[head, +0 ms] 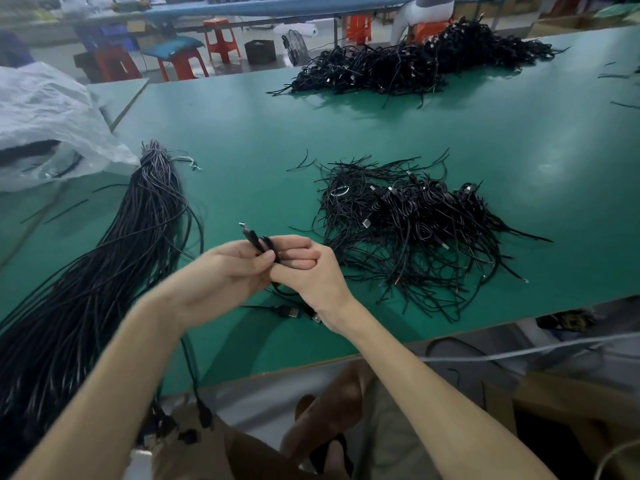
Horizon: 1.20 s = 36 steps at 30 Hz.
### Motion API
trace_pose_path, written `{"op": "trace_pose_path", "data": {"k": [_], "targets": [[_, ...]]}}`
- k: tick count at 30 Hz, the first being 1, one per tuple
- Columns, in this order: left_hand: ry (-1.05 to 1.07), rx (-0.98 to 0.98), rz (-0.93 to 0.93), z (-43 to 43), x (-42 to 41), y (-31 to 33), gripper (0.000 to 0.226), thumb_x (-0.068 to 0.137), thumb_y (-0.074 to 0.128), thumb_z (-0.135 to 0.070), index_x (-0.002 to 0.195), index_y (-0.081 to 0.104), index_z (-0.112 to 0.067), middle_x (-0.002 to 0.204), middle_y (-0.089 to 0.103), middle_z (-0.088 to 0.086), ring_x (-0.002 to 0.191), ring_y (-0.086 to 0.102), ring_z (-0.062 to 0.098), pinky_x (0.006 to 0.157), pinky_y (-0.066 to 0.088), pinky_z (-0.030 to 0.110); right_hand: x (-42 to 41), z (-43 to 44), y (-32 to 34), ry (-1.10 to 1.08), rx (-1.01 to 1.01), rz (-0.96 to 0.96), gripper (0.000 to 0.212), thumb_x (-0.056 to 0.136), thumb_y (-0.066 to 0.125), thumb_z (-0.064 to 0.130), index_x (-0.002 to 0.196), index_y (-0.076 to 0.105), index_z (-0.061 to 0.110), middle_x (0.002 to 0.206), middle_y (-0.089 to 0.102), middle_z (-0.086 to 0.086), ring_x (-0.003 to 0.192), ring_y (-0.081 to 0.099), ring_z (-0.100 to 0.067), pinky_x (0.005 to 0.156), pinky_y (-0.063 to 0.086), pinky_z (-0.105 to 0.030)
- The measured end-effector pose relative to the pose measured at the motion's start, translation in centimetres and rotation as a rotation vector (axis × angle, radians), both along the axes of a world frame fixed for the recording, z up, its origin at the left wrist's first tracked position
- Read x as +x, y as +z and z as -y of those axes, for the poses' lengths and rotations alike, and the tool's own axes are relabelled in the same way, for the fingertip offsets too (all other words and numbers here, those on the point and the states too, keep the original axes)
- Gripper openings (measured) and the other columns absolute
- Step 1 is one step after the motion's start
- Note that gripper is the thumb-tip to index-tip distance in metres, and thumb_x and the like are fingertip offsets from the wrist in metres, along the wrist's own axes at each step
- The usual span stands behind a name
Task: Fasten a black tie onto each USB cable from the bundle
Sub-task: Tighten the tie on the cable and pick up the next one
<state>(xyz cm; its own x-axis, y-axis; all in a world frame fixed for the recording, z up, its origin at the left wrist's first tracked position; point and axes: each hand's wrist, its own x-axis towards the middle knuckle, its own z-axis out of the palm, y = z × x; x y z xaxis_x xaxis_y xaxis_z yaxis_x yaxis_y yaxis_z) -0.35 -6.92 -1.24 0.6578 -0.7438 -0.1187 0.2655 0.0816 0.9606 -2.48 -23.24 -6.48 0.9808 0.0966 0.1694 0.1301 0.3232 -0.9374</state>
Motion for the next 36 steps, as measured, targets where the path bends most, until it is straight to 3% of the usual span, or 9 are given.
{"op": "trace_pose_path", "data": {"k": [5, 9, 15, 18, 24, 27, 30, 33, 36], "targets": [[-0.018, 0.205, -0.016, -3.6, 1.9, 2.1, 0.039, 0.096, 0.068, -0.017, 0.133, 0.067, -0.006, 0.143, 0.060, 0.020, 0.136, 0.055, 0.034, 0.114, 0.043, 0.040, 0.4, 0.1, -0.1, -0.049, -0.143, 0.009, 0.029, 0.089, 0.077, 0.013, 0.117, 0.075, 0.013, 0.106, 0.078, 0.000, 0.094, 0.068, -0.010, 0.086, 0.055, -0.027], [0.068, 0.228, 0.013, -4.7, 1.3, 1.0, 0.035, 0.102, 0.055, -0.019, 0.133, 0.067, -0.007, 0.137, 0.064, 0.022, 0.128, 0.062, 0.035, 0.102, 0.054, 0.035, 0.5, -0.2, -0.1, -0.039, -0.254, -0.010, 0.025, 0.092, 0.076, 0.019, 0.116, 0.075, 0.012, 0.110, 0.077, -0.009, 0.103, 0.071, -0.023, 0.100, 0.054, -0.046], [0.403, 0.344, 0.164, -2.0, 0.1, -1.0, 0.031, 0.098, 0.064, -0.033, 0.112, 0.077, -0.009, 0.107, 0.077, 0.019, 0.102, 0.074, 0.031, 0.079, 0.060, 0.026, 0.5, -0.4, -0.3, -0.051, -0.606, 0.098, 0.024, 0.102, 0.060, 0.037, 0.103, 0.073, 0.017, 0.093, 0.057, -0.012, 0.084, 0.057, -0.018, 0.074, 0.044, -0.024], [0.548, 0.440, 0.258, -0.9, -0.3, -1.1, 0.026, 0.096, 0.068, -0.033, 0.094, 0.076, -0.008, 0.089, 0.079, 0.012, 0.085, 0.077, 0.024, 0.065, 0.058, 0.022, 0.5, -1.1, -0.6, -0.033, -0.769, 0.153, 0.027, 0.110, 0.044, 0.030, 0.120, 0.063, 0.014, 0.096, 0.049, -0.001, 0.085, 0.054, -0.015, 0.077, 0.041, -0.021], [0.647, 0.606, 0.412, 0.2, -0.3, -1.3, 0.028, 0.094, 0.074, -0.027, 0.082, 0.067, -0.002, 0.071, 0.076, 0.009, 0.064, 0.073, 0.019, 0.069, 0.060, 0.038, 0.3, -1.6, -1.5, -0.023, -1.028, 0.263, 0.044, 0.108, 0.038, 0.006, 0.151, 0.036, 0.000, 0.110, 0.042, -0.007, 0.094, 0.053, -0.029, 0.093, 0.048, -0.046], [0.687, 0.627, 0.445, 0.2, -0.1, -1.6, 0.026, 0.094, 0.074, -0.024, 0.076, 0.068, -0.007, 0.065, 0.075, 0.005, 0.059, 0.070, 0.013, 0.067, 0.058, 0.032, 0.1, -1.8, -1.3, -0.016, -1.021, 0.250, 0.055, 0.107, 0.044, 0.007, 0.158, 0.025, 0.001, 0.123, 0.044, -0.012, 0.112, 0.054, -0.031, 0.102, 0.046, -0.044], [0.720, 0.622, 0.505, -0.1, -0.1, -1.7, 0.027, 0.094, 0.073, -0.014, 0.069, 0.064, -0.013, 0.053, 0.067, -0.009, 0.049, 0.060, 0.001, 0.055, 0.046, 0.014, 0.0, -1.8, -0.6, -0.020, -0.879, 0.132, 0.061, 0.107, 0.052, 0.031, 0.159, 0.029, 0.008, 0.134, 0.046, -0.007, 0.126, 0.049, -0.022, 0.107, 0.038, -0.031], [0.752, 0.633, 0.557, -0.2, 0.0, -1.4, 0.026, 0.094, 0.073, -0.011, 0.070, 0.064, -0.013, 0.053, 0.065, -0.012, 0.053, 0.054, 0.003, 0.057, 0.043, 0.017, 0.1, -1.2, 0.0, -0.084, -0.756, 0.065, 0.044, 0.098, 0.065, 0.044, 0.134, 0.058, 0.019, 0.111, 0.061, 0.001, 0.098, 0.057, -0.008, 0.084, 0.042, -0.021], [0.746, 0.613, 0.571, -0.1, 0.0, -1.1, 0.022, 0.093, 0.075, -0.011, 0.072, 0.065, -0.011, 0.058, 0.065, -0.009, 0.058, 0.054, 0.009, 0.061, 0.044, 0.024, -0.3, -0.9, 0.3, -0.060, -0.684, 0.020, 0.023, 0.099, 0.064, 0.043, 0.112, 0.060, 0.025, 0.094, 0.068, 0.006, 0.081, 0.059, -0.002, 0.070, 0.044, -0.019]]}}
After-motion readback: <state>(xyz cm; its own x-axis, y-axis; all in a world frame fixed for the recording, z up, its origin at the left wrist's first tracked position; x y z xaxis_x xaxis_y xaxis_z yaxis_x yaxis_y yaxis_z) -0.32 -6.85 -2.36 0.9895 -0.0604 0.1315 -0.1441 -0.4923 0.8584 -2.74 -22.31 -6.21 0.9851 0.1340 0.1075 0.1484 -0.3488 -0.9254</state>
